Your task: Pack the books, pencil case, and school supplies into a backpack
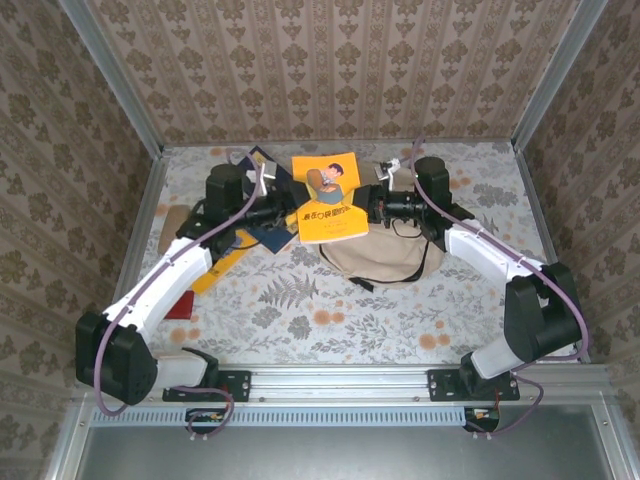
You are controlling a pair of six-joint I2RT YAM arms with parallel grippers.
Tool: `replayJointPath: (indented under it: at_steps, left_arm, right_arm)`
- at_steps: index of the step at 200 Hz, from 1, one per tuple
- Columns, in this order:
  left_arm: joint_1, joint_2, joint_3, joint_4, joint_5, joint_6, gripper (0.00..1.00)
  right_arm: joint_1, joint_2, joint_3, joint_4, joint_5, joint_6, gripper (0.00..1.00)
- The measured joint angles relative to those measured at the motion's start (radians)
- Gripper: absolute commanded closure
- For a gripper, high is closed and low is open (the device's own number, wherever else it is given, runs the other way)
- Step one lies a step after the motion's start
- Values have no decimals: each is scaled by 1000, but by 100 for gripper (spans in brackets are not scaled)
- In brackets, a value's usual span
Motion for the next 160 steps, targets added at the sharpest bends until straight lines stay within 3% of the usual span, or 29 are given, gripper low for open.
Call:
replayJointPath:
  at_steps: [43,73,108,160]
  left_arm:
    - [-89,58,-32,132,-109,-114,31]
    - [-135,62,-60,203,-209,-143,42]
    - [-151,62,-124,271,-306,-180,56]
    - [-154,62,-159,370,-391,-220,65]
  right_arm:
    - [-1,-4,-50,74,161,167,95]
    - [-3,-4,-50,95,234,224,96]
    - [-3,-3,-55,101,280,244,96]
    - [6,-2,-74,106,290,253,95]
